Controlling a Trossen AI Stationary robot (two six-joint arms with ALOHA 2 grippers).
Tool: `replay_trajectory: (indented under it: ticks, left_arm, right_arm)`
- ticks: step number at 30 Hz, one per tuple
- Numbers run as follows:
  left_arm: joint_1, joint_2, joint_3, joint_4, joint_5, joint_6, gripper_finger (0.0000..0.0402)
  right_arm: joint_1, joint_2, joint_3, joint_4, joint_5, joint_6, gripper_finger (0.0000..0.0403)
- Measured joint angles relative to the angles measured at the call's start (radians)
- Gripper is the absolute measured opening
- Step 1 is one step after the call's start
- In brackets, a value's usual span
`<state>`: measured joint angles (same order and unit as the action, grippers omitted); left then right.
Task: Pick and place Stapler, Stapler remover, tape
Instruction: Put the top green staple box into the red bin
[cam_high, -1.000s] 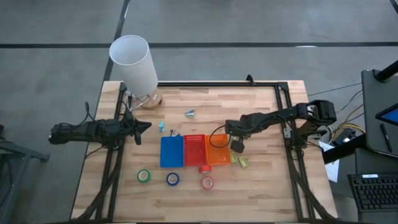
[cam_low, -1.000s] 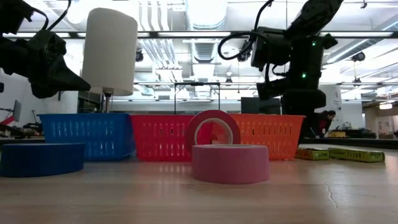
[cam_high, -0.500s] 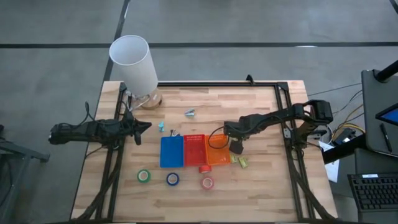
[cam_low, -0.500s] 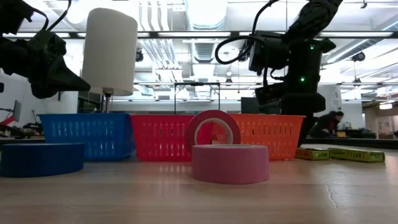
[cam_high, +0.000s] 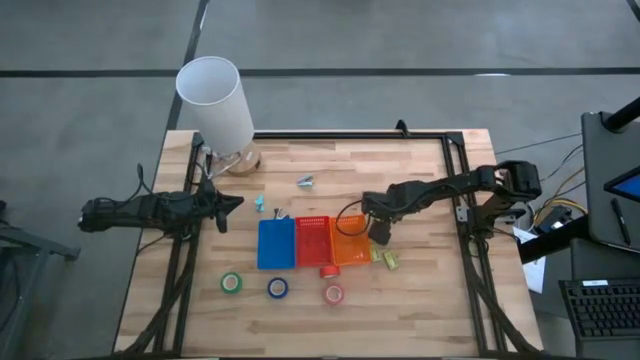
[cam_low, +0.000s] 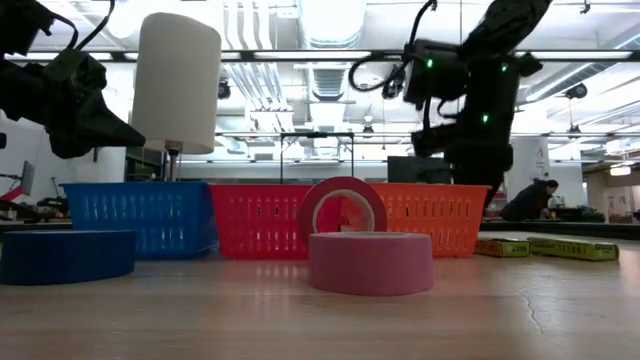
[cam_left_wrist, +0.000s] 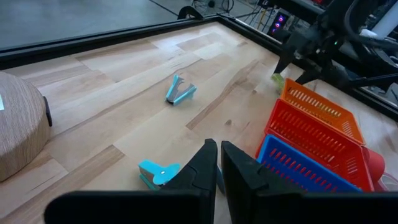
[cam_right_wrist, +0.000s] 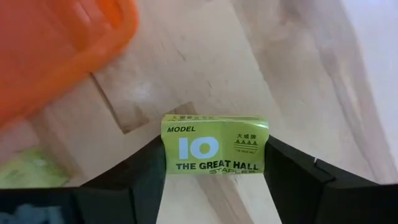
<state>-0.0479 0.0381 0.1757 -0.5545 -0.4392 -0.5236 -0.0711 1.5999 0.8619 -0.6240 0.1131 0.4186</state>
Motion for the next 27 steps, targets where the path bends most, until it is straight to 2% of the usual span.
replay_trajectory:
  ticks: [8, 14, 18, 24, 27]
  left_arm:
    - [0.0, 0.0, 0.0, 0.0, 0.0, 0.0, 0.0026]
    - [0.0, 0.0, 0.0, -0.001, 0.0, 0.0, 0.0026]
    - [0.0, 0.0, 0.0, -0.002, 0.0, 0.0, 0.0026]
    - [0.0, 0.0, 0.0, -0.002, 0.0, 0.0, 0.0026]
    - [0.0, 0.0, 0.0, -0.002, 0.0, 0.0, 0.0026]
  right_arm:
    - [0.004, -0.171, 0.001, 0.023, -0.027, 0.103, 0.0226]
    - [0.05, -0.26, 0.002, 0.194, -0.058, 0.101, 0.0226]
    - [0.078, -0.257, 0.002, 0.359, -0.059, 0.1, 0.0226]
    - [0.101, -0.18, 0.002, 0.583, -0.07, 0.097, 0.0226]
    - [0.107, -0.126, 0.043, 0.6, -0.088, 0.089, 0.0226]
